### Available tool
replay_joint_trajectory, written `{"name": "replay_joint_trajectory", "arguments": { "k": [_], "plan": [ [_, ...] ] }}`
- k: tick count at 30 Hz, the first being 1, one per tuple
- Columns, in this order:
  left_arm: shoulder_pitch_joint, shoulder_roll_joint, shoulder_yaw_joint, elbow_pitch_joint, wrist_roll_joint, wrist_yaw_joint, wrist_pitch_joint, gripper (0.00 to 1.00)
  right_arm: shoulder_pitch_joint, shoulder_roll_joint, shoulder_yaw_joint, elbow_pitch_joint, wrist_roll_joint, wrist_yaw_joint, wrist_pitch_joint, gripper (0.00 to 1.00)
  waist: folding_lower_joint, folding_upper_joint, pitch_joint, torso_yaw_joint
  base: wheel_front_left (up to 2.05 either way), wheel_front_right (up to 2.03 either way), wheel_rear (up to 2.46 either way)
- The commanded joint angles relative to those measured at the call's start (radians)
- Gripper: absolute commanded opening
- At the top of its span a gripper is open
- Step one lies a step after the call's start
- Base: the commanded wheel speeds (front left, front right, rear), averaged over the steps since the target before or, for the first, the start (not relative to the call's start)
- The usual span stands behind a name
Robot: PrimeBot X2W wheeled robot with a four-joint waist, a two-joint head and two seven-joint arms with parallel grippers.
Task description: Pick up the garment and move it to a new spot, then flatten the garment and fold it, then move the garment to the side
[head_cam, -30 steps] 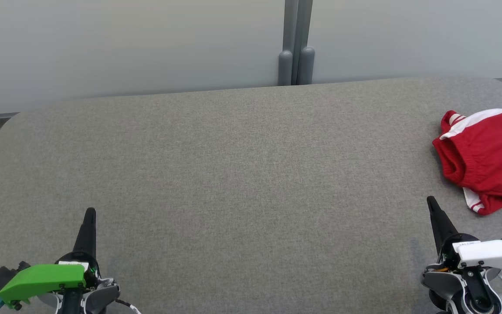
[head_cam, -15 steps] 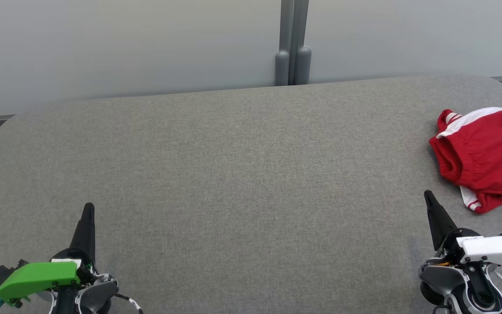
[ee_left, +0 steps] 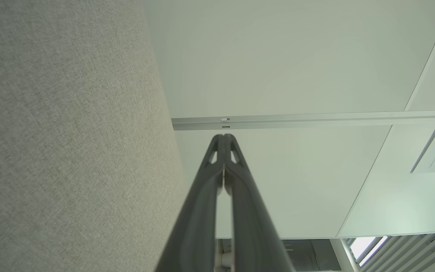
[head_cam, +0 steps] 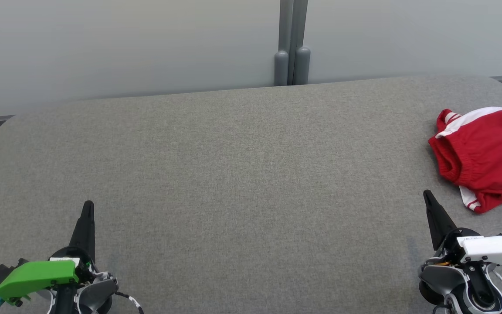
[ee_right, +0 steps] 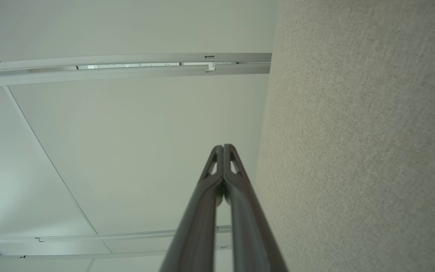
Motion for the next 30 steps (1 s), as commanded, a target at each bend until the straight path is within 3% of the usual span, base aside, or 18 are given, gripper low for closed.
{"name": "replay_joint_trajectory", "arguments": {
  "k": [1,30],
  "plan": [
    [-0.007,0.0,0.004,-0.002,-0.001,-0.006,0.002,0.0,-0.01,-0.005,0.001,0.001,0.007,0.0,0.001,0.0,0.0,0.0,0.0,0.0,0.0,0.0,0.0],
    [-0.007,0.0,0.004,-0.002,-0.001,-0.006,0.002,0.0,-0.01,-0.005,0.001,0.001,0.007,0.0,0.001,0.0,0.0,0.0,0.0,0.0,0.0,0.0,0.0]
  ]
}}
